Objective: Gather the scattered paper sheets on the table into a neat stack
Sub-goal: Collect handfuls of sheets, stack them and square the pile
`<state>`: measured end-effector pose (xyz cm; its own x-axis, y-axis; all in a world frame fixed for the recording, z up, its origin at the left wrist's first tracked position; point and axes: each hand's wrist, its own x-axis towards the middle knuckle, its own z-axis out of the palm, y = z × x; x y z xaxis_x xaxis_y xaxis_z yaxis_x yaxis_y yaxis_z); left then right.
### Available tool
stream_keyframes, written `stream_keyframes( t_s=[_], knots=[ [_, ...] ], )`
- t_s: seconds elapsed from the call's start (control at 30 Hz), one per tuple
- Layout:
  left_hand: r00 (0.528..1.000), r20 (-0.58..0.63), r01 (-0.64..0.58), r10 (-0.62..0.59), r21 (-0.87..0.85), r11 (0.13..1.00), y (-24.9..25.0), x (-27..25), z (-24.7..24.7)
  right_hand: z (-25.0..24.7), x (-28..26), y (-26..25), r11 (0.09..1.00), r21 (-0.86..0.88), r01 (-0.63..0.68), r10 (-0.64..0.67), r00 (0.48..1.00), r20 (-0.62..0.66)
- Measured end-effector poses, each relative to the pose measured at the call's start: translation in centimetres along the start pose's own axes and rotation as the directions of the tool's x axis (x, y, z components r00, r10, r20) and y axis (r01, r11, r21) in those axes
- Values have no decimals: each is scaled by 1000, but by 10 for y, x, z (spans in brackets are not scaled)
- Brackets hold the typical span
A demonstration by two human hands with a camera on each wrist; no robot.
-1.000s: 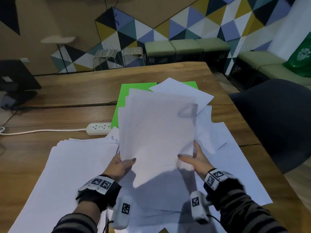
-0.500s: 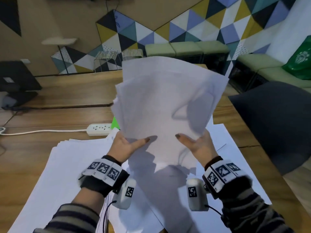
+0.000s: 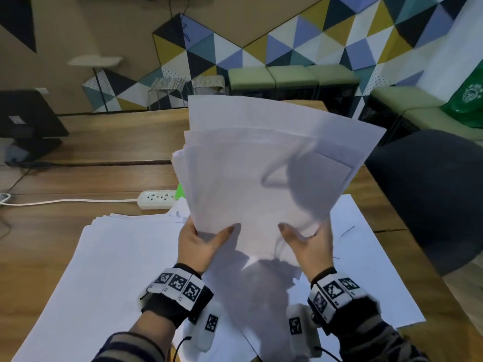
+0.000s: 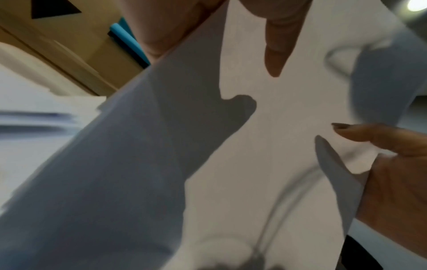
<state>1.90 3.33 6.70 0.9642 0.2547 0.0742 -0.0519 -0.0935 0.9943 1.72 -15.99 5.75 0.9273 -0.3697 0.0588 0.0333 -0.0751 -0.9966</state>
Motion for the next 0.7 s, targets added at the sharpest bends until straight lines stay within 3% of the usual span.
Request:
stream_keyframes(
  t_s=[0.07, 0.13, 0.17, 0.23, 0.3, 0.33, 0.37, 0.47, 0.5, 0.53, 0.63, 0.7],
  knots=[
    [997, -8, -81, 81, -33, 996, 9, 7, -6, -4, 6, -21, 989, 59, 138, -136, 990, -46],
    [988, -22, -157, 156, -59, 986, 20, 14, -9, -6, 9, -52, 929, 55, 366, -361, 929, -81],
    [982, -27, -189, 188, -70, 979, 25, 17, -9, -7, 11, -67, 869, 20, 494, -490, 867, -93],
    [968, -26, -252, 250, -106, 962, 33, 20, -9, -8, 13, -97, 694, -176, 698, -719, 687, -106],
    [956, -9, -292, 293, -120, 949, 38, 23, -8, -6, 17, -127, 522, -326, 788, -847, 523, -92],
    [952, 1, -302, 305, -122, 945, 38, 24, -8, -5, 19, -139, 472, -379, 796, -872, 485, -67],
    [951, 7, -305, 308, -121, 945, 38, 25, -7, -4, 18, -149, 454, -433, 779, -867, 499, -11],
    [952, 0, -303, 305, -107, 947, 32, 25, -6, -2, 16, -158, 472, -599, 647, -699, 689, 193],
    [956, -8, -292, 293, -102, 951, 31, 25, -6, -2, 13, -160, 459, -636, 621, -652, 722, 234],
    [962, -12, -272, 272, -95, 958, 29, 26, -6, -1, 11, -161, 426, -669, 609, -648, 721, 244],
    [975, 13, -222, 224, -78, 972, 24, 28, -9, 8, 13, -178, 262, -760, 595, -708, 653, 267],
    [977, 42, -207, 211, -84, 975, 26, 28, -11, 16, 12, -194, 140, -759, 636, -571, 678, 463]
  ],
)
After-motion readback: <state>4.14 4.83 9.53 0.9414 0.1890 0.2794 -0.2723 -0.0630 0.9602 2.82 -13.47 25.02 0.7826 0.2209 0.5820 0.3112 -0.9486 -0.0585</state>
